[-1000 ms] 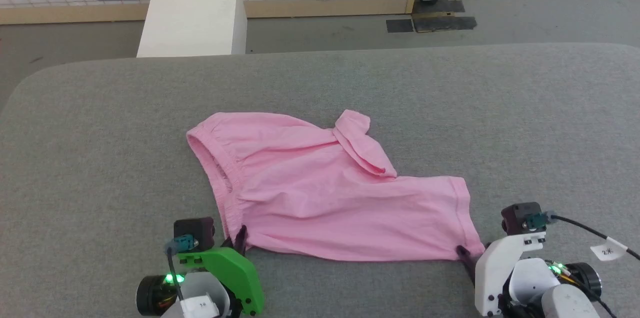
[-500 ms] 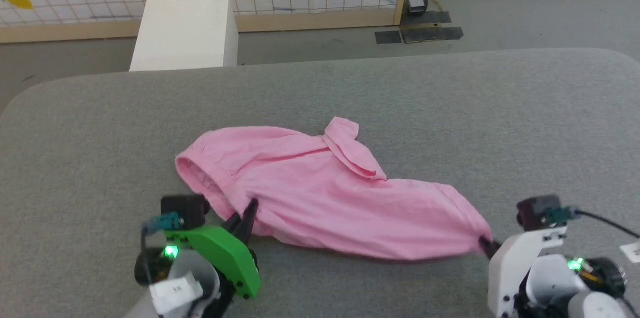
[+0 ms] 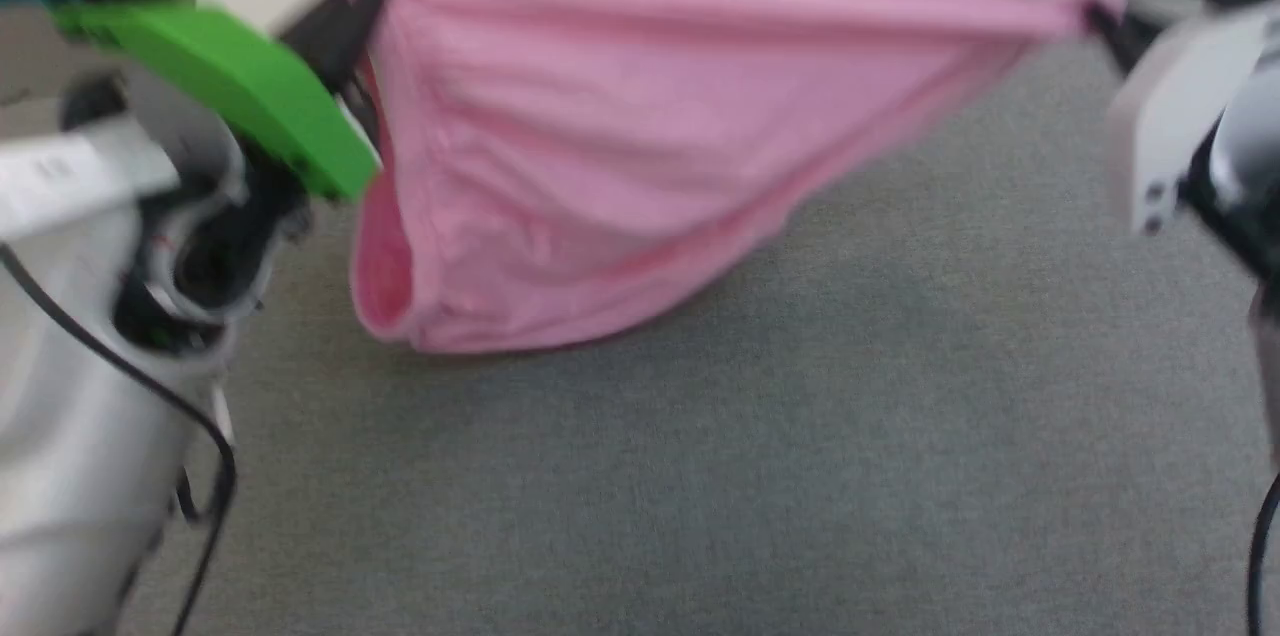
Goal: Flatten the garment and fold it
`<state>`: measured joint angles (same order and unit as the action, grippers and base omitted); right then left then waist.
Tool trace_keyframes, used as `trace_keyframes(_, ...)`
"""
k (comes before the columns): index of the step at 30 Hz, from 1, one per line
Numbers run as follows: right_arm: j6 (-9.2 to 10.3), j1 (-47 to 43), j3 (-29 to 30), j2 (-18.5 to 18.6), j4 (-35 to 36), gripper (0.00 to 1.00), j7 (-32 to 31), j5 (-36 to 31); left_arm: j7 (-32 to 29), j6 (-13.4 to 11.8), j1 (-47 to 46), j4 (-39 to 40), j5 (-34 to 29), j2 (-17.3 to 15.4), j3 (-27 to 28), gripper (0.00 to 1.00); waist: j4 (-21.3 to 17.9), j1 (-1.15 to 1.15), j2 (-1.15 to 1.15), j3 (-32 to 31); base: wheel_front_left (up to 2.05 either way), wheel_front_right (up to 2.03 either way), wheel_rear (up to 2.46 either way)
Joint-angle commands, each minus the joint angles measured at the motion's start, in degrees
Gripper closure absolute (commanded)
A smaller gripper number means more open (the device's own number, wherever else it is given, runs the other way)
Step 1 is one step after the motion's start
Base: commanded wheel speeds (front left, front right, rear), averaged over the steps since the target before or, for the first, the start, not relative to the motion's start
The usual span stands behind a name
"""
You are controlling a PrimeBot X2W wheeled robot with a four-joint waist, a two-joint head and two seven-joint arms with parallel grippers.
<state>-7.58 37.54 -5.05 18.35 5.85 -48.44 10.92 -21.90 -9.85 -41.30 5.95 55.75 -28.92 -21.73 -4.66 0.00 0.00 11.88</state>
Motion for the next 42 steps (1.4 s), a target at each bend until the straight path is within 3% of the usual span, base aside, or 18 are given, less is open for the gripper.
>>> trace_keyframes(1, 0.09, 4.5, -0.6, 1.0, -2.4, 1.00, 1.0, -0.7, -0.2, -0.9, -4.2, -1.0, 0.1, 0.2, 1.4, 1.00, -2.2, 0.00, 0.00, 7.3, 0.00, 0.00, 0.00)
trace_keyframes(5, 0.09, 17.4, -1.3, 0.8, -11.2, 1.00, 6.1, -2.8, 1.0, -1.9, -14.6, -5.9, -1.6, 1.0, 3.5, 1.00, -3.2, 0.00, 0.00, 11.4, 0.00, 0.00, 0.00)
trace_keyframes(9, 0.09, 26.4, -0.4, -0.1, -17.4, 1.00, 12.6, -5.8, 6.0, -1.8, -23.0, -10.9, -4.2, 2.8, 5.1, 1.00, -3.5, 0.00, 0.00, 13.7, 0.00, 0.00, 0.00)
trace_keyframes(14, 0.09, 32.9, 0.7, -1.6, -21.8, 1.00, 22.8, -8.0, 15.4, 0.6, -27.7, -15.5, -4.1, 6.3, 8.4, 1.00, -3.7, 0.00, 0.00, 14.6, 0.00, 0.00, 0.00)
trace_keyframes(19, 0.09, 30.6, -2.1, -1.5, -25.5, 1.00, 25.4, -7.0, 16.6, 4.0, -23.4, -20.5, -4.4, 6.6, 5.9, 1.00, -3.2, 0.00, 0.00, 12.1, 0.00, 0.00, 0.00)
trace_keyframes(25, 0.09, 18.5, -6.6, 0.1, -26.5, 1.00, 22.3, -2.2, 13.6, 6.7, -10.5, -23.9, -5.5, 4.8, 0.0, 1.00, -2.8, 0.00, 0.00, 7.0, 0.00, 0.00, 0.00)
trace_keyframes(32, 0.09, -4.7, -7.2, 2.8, -19.2, 1.00, 15.8, 5.1, 10.6, 6.5, 8.5, -19.7, -5.4, 3.0, -6.1, 1.00, -1.9, 0.00, 0.00, -0.6, 0.00, 0.00, 0.00)
trace_keyframes(39, 0.09, -29.2, 0.5, 0.2, -7.5, 1.00, 12.5, 6.3, 10.4, 2.2, 27.0, -10.4, -3.3, 0.7, -7.8, 1.00, -1.3, 0.00, 0.00, -6.9, 0.00, 0.00, 0.00)
trace_keyframes(41, 0.09, -35.4, 2.8, -1.8, -4.2, 1.00, 11.9, 5.9, 10.5, 0.4, 31.8, -7.5, -3.1, -0.3, -8.1, 1.00, -1.1, 0.00, 0.00, -8.2, 0.00, 0.00, 0.00)
trace_keyframes(42, 0.09, -41.2, 5.3, -4.7, -1.1, 1.00, 11.5, 6.5, 10.6, -1.2, 36.2, -4.7, -2.8, -0.9, -8.4, 1.00, -0.7, 0.00, 0.00, -9.1, 0.00, 0.00, 0.00)
